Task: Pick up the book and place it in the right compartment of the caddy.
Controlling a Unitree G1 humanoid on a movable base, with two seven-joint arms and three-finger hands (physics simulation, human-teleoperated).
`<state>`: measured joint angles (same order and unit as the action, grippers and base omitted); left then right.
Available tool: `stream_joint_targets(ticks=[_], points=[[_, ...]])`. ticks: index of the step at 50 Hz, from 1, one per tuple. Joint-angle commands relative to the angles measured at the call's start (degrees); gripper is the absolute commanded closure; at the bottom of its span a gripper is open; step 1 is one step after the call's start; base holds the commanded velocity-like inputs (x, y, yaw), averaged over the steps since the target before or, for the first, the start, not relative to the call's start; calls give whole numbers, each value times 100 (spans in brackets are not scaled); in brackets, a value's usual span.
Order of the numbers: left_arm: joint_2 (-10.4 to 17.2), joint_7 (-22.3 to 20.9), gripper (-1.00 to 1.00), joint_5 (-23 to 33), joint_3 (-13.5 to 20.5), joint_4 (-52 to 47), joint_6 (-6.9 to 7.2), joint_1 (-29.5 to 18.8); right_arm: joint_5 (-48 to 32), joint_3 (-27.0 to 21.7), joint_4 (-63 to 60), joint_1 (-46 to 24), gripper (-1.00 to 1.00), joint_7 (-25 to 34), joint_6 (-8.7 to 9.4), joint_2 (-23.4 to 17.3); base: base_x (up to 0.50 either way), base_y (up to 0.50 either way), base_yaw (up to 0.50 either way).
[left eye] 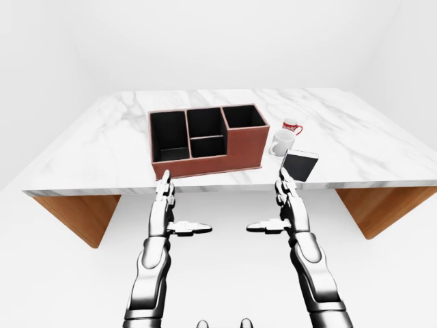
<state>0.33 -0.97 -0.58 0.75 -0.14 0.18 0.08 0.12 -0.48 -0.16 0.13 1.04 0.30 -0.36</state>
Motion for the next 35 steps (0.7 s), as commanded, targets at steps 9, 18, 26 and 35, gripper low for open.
stream_joint_targets(ticks=[9, 18, 26, 35], points=[[48, -143, -100, -102, 94, 24, 9, 21, -41, -24, -8, 44, -100, 189, 20, -27, 0, 0, 0], [131, -146, -100, -248, 318, -727, 442, 31, 245, -184, -1024, 248, -100, 248, 329, -58, 0, 0, 0], [362, -26, -100, -756, 1049, -1971, 482, -135, 260, -763, -2684, 430, -100, 149, 470, -181, 0, 0, 0], [564, 616, -100, -1318, 1840, -2043, 482, -370, 630, -1559, -3597, 369, -100, -26, 470, -233, 0, 0, 0]])
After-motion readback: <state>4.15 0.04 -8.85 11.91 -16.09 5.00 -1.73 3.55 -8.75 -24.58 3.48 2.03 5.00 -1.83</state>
